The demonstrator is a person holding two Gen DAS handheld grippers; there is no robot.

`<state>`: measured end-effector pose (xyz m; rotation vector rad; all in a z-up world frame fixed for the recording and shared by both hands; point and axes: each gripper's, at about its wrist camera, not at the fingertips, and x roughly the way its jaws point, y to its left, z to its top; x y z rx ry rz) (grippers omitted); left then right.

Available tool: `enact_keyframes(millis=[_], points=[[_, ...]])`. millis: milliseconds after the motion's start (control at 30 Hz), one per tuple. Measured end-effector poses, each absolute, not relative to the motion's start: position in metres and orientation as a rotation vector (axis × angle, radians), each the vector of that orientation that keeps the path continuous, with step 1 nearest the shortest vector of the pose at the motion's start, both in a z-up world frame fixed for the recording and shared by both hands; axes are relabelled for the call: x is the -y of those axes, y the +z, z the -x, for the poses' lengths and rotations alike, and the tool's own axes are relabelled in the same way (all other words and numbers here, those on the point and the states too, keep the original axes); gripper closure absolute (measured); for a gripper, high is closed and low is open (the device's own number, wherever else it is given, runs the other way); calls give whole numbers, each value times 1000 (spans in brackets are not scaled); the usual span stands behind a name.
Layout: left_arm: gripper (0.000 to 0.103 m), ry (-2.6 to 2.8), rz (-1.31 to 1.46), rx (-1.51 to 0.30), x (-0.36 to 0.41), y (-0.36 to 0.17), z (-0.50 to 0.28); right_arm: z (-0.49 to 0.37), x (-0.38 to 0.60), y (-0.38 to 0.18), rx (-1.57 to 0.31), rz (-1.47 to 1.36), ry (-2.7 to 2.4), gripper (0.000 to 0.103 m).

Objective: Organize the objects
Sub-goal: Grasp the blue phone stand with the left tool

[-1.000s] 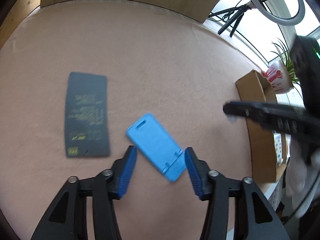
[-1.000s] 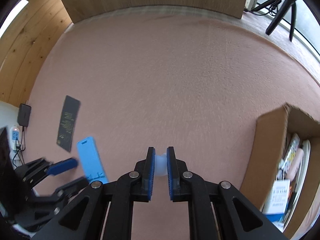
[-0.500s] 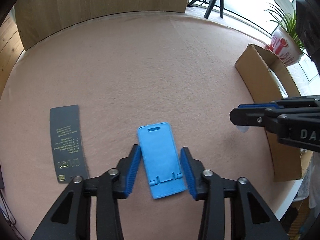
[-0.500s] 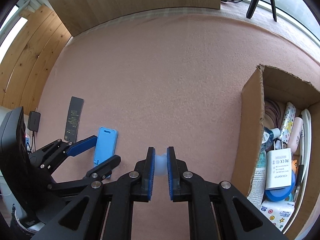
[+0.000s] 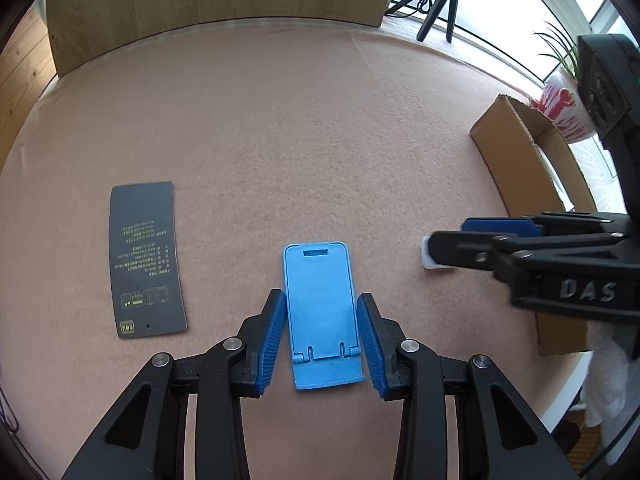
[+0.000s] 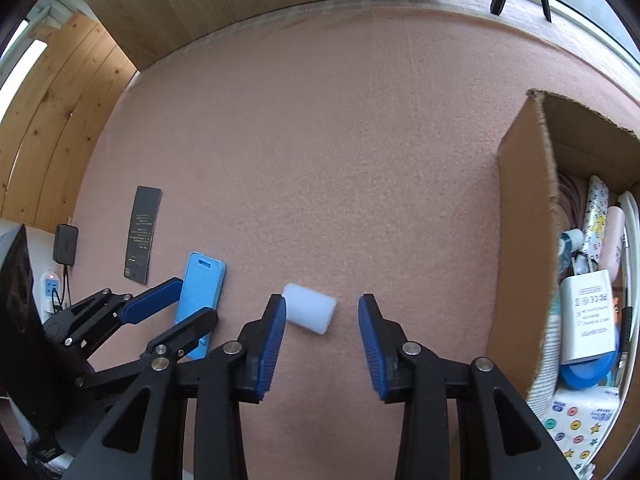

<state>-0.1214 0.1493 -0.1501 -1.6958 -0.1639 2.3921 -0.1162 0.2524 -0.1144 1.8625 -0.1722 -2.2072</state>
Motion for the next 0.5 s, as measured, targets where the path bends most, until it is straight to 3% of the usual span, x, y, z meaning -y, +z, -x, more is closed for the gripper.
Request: enact_keyframes(millis=[233,300,400,500], points=[[63,2378,1698,217,-145,-148,120,118,-234,-125,106,-1866,-2230,64],[63,2380,1695,228,-144,-147,121,115,-232,-125,91,-1861,-2224,80],[63,2380,1681,240,-145,-142,118,109,-238,-122,131,-1840,-2225,81],[63,2382,1664,228,-149,-136,120,102,-248,-116,212,-1819,-2221,89]])
